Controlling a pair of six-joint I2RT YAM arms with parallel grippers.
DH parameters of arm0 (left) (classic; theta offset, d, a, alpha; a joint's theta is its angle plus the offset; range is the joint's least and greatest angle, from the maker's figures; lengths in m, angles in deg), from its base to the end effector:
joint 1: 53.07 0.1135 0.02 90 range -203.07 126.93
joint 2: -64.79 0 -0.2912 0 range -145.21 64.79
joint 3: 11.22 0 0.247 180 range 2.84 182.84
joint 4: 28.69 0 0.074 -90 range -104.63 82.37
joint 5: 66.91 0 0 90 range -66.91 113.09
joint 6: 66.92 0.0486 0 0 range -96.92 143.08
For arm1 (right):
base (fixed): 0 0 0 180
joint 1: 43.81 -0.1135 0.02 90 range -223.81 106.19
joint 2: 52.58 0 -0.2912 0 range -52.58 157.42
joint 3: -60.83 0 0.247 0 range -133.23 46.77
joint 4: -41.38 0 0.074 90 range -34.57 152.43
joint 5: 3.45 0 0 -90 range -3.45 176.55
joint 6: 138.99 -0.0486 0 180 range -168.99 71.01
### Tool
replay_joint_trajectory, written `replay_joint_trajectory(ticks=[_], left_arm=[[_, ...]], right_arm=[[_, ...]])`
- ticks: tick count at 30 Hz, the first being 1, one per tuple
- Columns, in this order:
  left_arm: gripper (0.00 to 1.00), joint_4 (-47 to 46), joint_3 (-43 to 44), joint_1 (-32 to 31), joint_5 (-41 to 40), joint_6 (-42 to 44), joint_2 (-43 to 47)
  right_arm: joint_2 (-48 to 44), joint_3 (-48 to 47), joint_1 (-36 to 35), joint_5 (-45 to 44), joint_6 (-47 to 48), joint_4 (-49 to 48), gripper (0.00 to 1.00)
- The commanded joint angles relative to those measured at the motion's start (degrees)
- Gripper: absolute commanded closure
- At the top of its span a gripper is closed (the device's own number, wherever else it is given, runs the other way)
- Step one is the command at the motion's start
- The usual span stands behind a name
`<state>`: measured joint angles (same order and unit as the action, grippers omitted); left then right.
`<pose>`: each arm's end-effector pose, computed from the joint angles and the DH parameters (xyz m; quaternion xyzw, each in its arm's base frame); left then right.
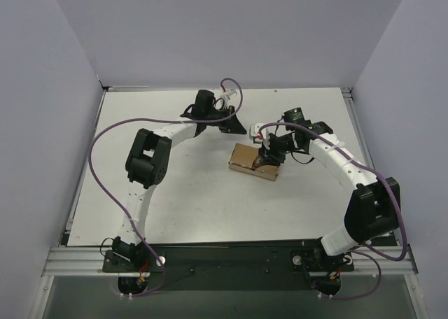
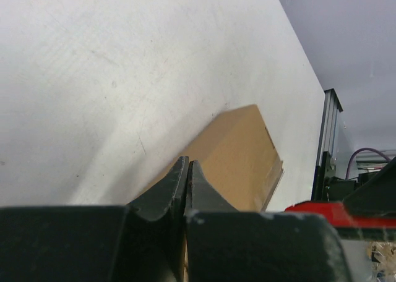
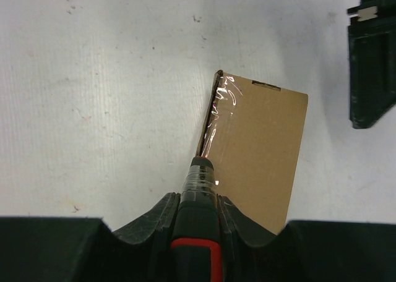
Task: Unpack the express box
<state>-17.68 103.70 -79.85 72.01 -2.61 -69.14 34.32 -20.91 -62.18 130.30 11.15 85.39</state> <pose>0.4721 -0.2793 0.1898 0.2145 0.7864 -0.5228 0.2496 0.2946 0.1332 0.2995 -0.6510 0.5912 0.2108 0.4269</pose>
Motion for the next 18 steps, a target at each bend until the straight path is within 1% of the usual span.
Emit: replay_joint_trajectory(ticks=[1,2,3,6,8,9,10,11,13,18], left_arm=[[0.98,-7.0,-1.5,1.4,2.7,-4.0,8.3],[1.00,-6.8,-2.2,1.4,3.3,-4.0,9.0],[1.00,-6.1,-2.9,1.5,3.9,-3.8,10.0],[1.00,-3.4,-5.0,1.9,7.2,-3.8,11.8],[1.00,0.5,-8.3,2.3,7.9,-1.1,13.8],[1.00,2.3,-9.4,2.4,7.6,0.5,14.5],[1.00,4.9,-10.9,2.4,6.9,4.4,15.0],[1.00,9.2,-11.3,2.4,5.5,6.5,15.6],[1.00,14.7,-11.5,2.3,4.5,11.3,15.6],[1.00,21.3,-10.2,1.7,1.9,16.6,14.7]], right_arm=[[-0.5,-3.2,-3.9,1.5,-6.4,-1.6,1.00],[-0.1,-3.6,-4.6,0.8,-7.6,-2.2,1.00],[0.0,-3.8,-5.1,0.5,-9.6,-2.6,1.00],[0.2,-3.3,-7.7,-0.5,-11.8,-4.8,1.00],[0.0,-2.8,-9.0,-0.7,-13.3,-6.4,1.00],[0.0,-2.2,-9.1,-0.7,-13.8,-7.0,1.00],[-0.1,-1.9,-9.3,-0.7,-14.4,-7.9,1.00],[-0.1,-1.8,-9.3,-0.7,-14.4,-8.2,1.00],[0.1,-1.8,-9.3,-1.0,-14.3,-8.2,1.00],[0.2,-1.9,-8.7,-0.9,-13.0,-8.2,1.00]])
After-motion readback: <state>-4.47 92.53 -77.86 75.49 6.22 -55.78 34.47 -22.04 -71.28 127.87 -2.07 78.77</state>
